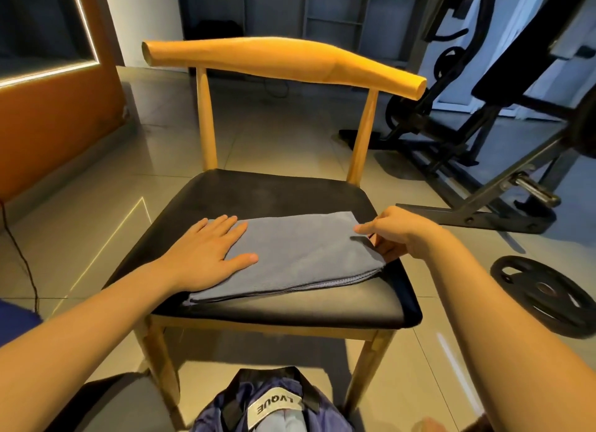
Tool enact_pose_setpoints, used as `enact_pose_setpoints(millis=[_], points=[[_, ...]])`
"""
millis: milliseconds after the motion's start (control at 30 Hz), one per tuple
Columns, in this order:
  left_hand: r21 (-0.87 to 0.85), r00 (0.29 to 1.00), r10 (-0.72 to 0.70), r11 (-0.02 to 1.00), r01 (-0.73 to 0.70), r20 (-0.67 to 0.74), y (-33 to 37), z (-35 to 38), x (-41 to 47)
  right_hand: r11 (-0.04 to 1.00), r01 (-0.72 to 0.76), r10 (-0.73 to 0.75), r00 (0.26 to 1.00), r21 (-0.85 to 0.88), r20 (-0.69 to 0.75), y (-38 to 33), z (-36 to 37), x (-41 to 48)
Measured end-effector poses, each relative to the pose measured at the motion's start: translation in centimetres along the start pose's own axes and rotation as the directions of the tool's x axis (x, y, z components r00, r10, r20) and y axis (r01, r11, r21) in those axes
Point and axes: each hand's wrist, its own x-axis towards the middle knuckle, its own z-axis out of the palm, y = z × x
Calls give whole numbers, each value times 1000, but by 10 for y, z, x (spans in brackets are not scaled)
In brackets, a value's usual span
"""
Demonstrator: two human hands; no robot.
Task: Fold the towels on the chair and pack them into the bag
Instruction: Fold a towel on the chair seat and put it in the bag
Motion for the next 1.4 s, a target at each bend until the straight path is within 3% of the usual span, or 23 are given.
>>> enact_pose_setpoints(millis=[133, 367, 467, 600, 667, 767, 933, 1033, 1100, 1200, 1267, 1333, 1400], points=[[9, 999, 17, 1000, -18, 40, -2, -2, -2, 991, -94, 71, 971, 94, 228, 12, -3, -19], [20, 998, 0, 1000, -1, 61, -6, -3, -6, 997, -22, 24, 999, 73, -28, 24, 6, -29], [-57, 997, -26, 998, 29, 67, -5, -9, -9, 992, -26, 25, 1000, 125, 11, 23, 11, -35], [-241, 985, -135, 965, 105, -112, -12, -23, 2, 986, -41, 37, 999, 161, 30, 27, 7, -37], [-325, 975, -208, 930, 172, -80, -18, -32, 12, 979, -41, 39, 999, 198, 16, 25, 6, -38], [-522, 957, -264, 803, 286, 119, -19, -45, 24, 961, -9, 10, 1000, 276, -3, 16, 3, -40], [-683, 921, -361, 636, 360, 150, -11, -58, 13, 936, 185, -108, 961, 300, -256, -8, -5, -38], [-843, 887, -419, 392, 368, 192, -1, -64, -20, 866, 353, -184, 884, 355, -430, -26, -11, -32], [-923, 872, -462, 239, 301, 164, 10, -62, -43, 812, 481, -259, 805, 331, -534, -39, -14, -22], [-970, 849, -500, 65, 235, 172, 32, -46, -67, 739, 587, -279, 712, 329, -644, -56, -13, 5], [-948, 834, -514, 110, 298, 202, 45, -30, -76, 773, 536, -229, 736, 341, -637, -58, -5, 26], [-890, 845, -517, 312, 331, 133, 52, -16, -81, 895, 395, -226, 803, 209, -552, -51, 11, 39], [-827, 852, -523, 462, 320, 37, 51, -11, -81, 944, 331, -294, 825, -9, -482, -41, 31, 41]])
